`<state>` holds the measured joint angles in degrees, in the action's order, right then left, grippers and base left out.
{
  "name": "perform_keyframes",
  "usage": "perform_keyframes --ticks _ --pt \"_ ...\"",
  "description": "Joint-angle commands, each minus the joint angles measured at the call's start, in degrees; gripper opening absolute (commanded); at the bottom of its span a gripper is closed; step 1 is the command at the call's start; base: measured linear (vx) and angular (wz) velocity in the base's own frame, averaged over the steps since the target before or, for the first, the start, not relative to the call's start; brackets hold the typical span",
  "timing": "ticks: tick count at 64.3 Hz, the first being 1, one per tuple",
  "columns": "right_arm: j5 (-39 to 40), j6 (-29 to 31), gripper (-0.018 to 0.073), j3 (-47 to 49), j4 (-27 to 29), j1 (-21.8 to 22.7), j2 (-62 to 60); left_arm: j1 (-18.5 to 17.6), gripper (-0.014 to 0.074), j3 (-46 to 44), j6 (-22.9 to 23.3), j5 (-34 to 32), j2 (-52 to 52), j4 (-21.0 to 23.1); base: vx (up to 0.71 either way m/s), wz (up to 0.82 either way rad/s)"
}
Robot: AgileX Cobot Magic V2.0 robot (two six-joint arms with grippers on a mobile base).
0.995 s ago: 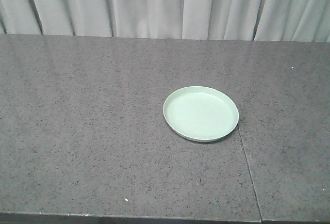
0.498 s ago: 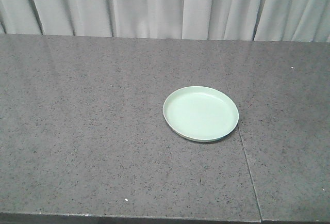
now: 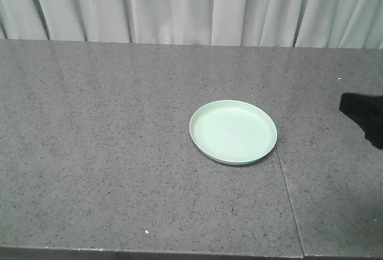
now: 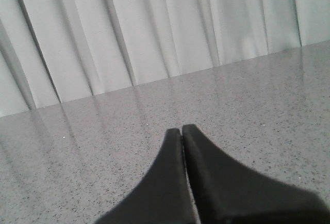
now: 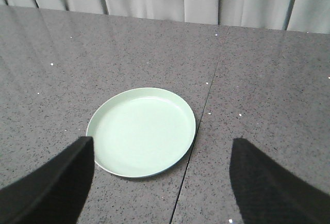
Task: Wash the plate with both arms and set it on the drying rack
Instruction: 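Lower the right gripper onto the rim of the pale green plate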
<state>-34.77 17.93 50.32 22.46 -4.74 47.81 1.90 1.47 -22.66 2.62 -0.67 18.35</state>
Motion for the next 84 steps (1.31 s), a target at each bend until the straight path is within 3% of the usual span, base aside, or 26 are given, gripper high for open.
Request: perform_keyframes --ticks 1,15,29,41,59,84 --pt "0.27 1.93 0.0536 7.86 0.92 0.3 6.51 -0.02 -0.0006 -1.42 0.51 -4.0 -0.84 0.12 0.0 0.0" --pt "-7.99 2.6 0.0537 20.48 2.03 0.3 23.33 -0.02 -0.0006 -1.42 0.51 -4.0 -0.84 0.12 0.0 0.0" --pt "-10.12 3.13 0.0537 27.74 1.94 -0.08 38.05 -0.02 -0.0006 -1.42 0.51 -4.0 -0.84 0.12 0.0 0.0" --pt "-10.86 1.52 0.0537 32.11 -1.24 -3.2 47.1 -0.02 -0.0006 -1.42 0.51 -4.0 -0.84 0.12 0.0 0.0" --pt "-12.75 -11.78 0.0537 40.02 -14.32 -5.22 56.42 -0.02 -0.0006 -1.42 0.51 -4.0 -0.84 0.12 0.0 0.0" --pt "-16.19 -13.16 0.0537 42.22 -16.86 -5.27 63.83 -0.02 -0.0006 -1.42 0.51 -4.0 -0.84 0.12 0.0 0.0"
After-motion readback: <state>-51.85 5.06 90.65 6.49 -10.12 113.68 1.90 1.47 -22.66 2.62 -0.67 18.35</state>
